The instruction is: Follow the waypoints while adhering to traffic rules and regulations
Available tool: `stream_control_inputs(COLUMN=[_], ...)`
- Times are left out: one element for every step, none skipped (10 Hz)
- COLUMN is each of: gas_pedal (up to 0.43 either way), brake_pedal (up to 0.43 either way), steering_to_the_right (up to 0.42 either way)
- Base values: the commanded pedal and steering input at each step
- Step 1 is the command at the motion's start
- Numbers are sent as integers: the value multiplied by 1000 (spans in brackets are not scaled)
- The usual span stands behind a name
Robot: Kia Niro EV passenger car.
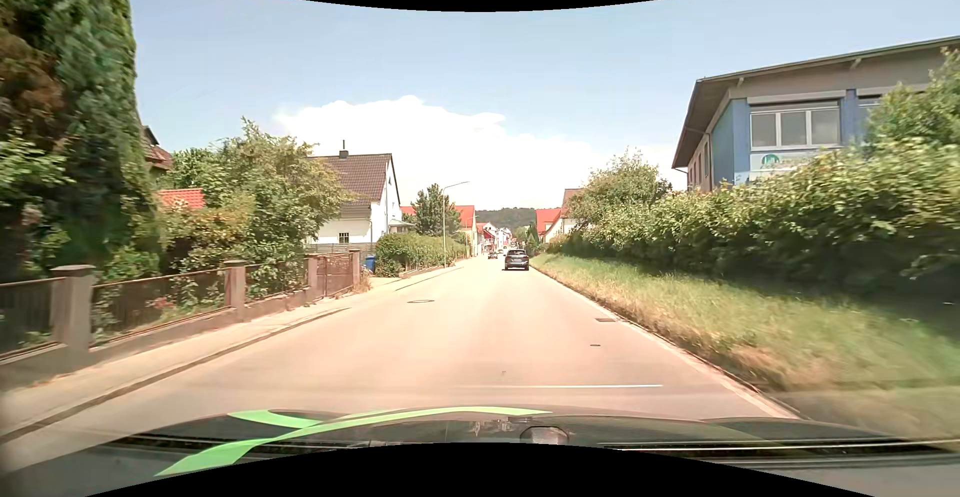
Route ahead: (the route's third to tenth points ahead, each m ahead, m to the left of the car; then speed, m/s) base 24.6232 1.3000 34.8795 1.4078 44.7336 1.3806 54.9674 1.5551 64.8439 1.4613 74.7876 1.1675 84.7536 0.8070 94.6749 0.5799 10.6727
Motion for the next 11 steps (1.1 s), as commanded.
stream_control_inputs(gas_pedal=[118, 118, 138, 138, 150, 150, 150, 157, 157, 157, 157], brake_pedal=[0, 0, 0, 0, 0, 0, 0, 0, 0, 0, 0], steering_to_the_right=[8, 8, 8, 8, 8, 8, 8, 6, 5, 4, 4])
